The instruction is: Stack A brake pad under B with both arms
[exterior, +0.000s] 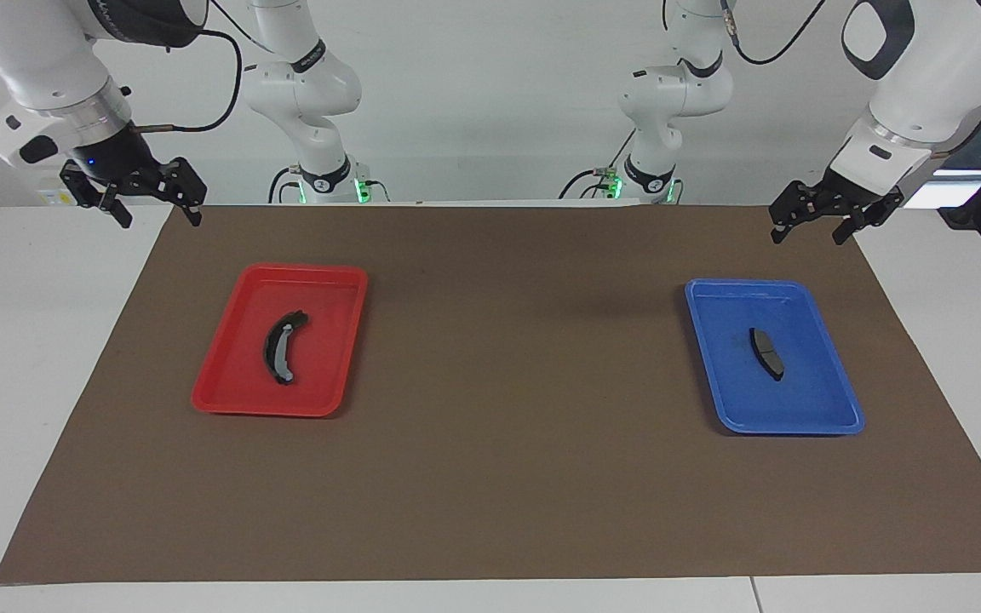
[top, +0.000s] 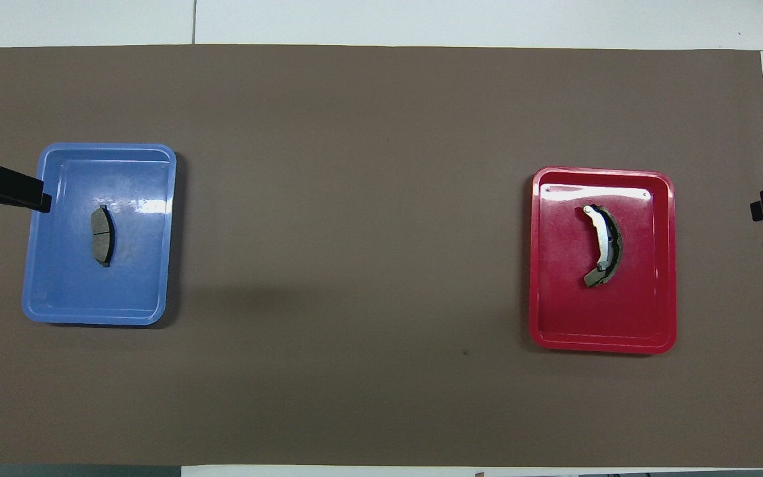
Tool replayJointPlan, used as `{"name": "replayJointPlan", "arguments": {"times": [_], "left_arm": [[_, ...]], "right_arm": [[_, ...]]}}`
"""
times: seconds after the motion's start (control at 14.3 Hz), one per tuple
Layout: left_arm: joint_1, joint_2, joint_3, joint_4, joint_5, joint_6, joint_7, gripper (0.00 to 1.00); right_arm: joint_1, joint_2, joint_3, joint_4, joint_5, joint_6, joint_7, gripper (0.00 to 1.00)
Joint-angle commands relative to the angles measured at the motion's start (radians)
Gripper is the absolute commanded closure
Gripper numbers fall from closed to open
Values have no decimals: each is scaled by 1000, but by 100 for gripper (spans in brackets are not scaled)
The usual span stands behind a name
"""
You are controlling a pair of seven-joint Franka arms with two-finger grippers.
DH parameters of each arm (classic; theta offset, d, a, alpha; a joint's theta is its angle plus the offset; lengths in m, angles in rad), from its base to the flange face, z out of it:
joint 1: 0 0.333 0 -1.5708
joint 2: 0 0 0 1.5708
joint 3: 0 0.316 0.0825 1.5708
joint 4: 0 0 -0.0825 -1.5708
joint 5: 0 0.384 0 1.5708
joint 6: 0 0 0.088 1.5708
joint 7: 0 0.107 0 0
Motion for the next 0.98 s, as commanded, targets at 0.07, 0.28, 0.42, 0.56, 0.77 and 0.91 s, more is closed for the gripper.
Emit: {"name": "replayJointPlan", "arguments": {"times": [0.07, 0.28, 0.42, 0.56, 0.77, 0.91], "left_arm": [[-2, -26, 4, -22, -1, -7, -15, 1], [-1, -26, 4, -22, -2, -7, -15, 1], [2, -26, 4, -25, -1, -11, -16, 1], [9, -28, 5, -45, -1, 36, -12, 1], [16, -63, 11, -184, -2, 215, 0, 1], [41, -54, 11, -258, -1, 317, 19, 1]], "right_arm": [[-6, -17, 5, -17, 13, 4, -6, 0], [-6, -17, 5, -19, 11, 4, -5, 0], [-6, -19, 5, -17, 11, 12, -5, 0], [-6, -19, 5, -19, 13, 4, -11, 0], [4, -17, 11, -20, 13, 19, -6, 0], [8, -16, 11, -60, 14, 56, -5, 0]]}}
